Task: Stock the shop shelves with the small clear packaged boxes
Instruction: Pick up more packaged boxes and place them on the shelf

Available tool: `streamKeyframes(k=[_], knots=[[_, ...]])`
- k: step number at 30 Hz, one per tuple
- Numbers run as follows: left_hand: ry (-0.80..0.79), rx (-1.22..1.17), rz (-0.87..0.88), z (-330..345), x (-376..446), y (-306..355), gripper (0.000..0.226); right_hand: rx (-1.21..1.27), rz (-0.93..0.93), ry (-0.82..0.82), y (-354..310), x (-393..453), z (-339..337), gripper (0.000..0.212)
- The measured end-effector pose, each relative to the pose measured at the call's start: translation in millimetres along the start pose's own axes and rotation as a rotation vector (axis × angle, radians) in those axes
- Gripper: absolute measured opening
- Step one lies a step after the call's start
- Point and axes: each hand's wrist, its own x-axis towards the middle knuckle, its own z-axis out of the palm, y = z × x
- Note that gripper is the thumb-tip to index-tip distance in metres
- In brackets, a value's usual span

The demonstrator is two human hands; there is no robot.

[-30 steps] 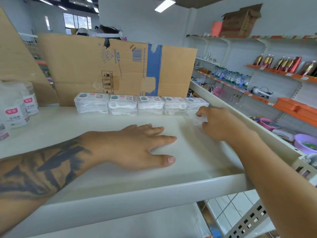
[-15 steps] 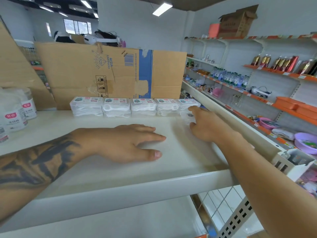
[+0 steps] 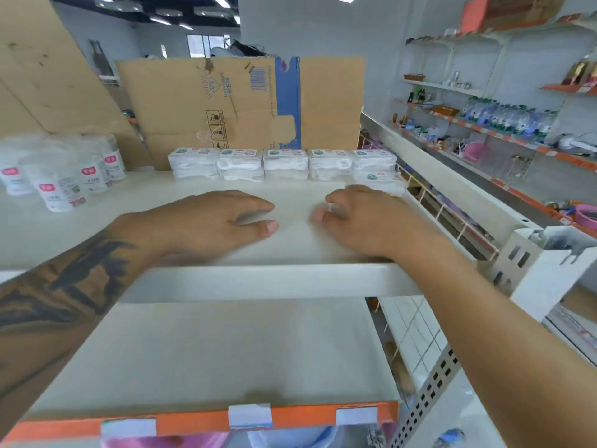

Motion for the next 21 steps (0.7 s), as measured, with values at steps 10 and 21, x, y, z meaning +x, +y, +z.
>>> streamKeyframes(k=[10,21], knots=[[0.199,0.1,-0.023,16,-108,-13,0.075,0.073,0.017,0.266,-58,-71,10,0.062],[0.387,0.31,-0.067,28,-285,-137,0.07,0.05,-0.132,0.523,-251,-159,90,0.066]])
